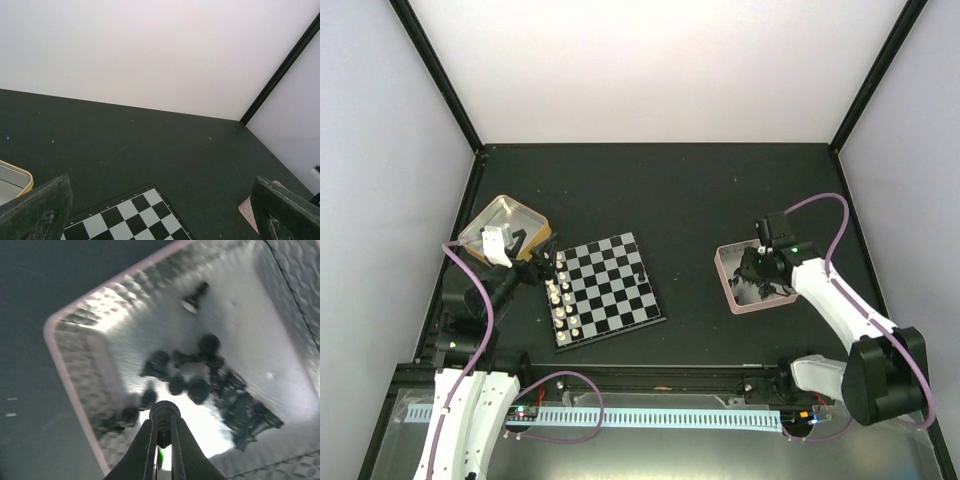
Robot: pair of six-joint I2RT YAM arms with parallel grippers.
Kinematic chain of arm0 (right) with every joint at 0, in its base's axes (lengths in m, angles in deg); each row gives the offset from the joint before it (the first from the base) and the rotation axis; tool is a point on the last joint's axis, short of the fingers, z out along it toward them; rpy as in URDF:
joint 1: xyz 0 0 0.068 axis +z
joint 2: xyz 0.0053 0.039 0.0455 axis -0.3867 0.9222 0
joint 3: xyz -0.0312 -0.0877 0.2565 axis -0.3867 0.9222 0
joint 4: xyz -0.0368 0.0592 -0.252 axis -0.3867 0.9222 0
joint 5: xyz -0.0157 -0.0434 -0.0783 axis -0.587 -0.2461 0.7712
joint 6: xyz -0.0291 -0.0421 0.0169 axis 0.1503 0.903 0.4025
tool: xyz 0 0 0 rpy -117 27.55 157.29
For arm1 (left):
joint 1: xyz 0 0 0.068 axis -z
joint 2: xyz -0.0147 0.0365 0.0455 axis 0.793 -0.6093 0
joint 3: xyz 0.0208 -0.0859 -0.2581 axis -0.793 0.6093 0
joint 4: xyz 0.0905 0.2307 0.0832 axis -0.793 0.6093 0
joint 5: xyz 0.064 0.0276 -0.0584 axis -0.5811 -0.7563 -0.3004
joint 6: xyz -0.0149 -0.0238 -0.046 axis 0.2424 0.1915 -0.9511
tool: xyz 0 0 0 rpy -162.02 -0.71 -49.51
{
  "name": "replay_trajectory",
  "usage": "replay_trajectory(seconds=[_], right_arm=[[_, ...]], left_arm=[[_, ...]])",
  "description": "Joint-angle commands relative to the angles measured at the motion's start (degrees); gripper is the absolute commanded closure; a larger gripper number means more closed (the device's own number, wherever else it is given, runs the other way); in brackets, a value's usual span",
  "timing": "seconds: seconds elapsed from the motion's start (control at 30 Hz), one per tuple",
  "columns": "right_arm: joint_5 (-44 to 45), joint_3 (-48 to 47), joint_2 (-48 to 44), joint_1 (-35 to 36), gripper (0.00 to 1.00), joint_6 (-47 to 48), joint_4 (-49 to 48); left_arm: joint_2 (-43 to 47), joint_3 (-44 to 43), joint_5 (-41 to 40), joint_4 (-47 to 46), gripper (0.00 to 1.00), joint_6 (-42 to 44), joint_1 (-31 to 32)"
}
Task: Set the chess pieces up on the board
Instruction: Pick up the chess piece from the storage box, then place the chess piece on the chessboard.
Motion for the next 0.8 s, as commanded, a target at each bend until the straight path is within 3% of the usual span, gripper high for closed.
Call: replay_trajectory(seconds=[0.0,0.37,0.77], right_arm=[[-8.9,-4.6,-3.5,-0.2,0.98,1.7,0.8],[-29.2,-11.4,5.9,8.0,0.98,0.7,-8.1],[-25.4,-24.7,23.3,19.7,0.97,-1.0,-7.4]], left_arm=[[0.5,-0.2,-0.2,-1.8,0.01,0.4,-0.4],[1.3,-0.2,-0.6,-1.2,0.01,0.5,-0.5],[1.4,-0.3,-0.8,-0.9,0.01,0.6,-0.4]])
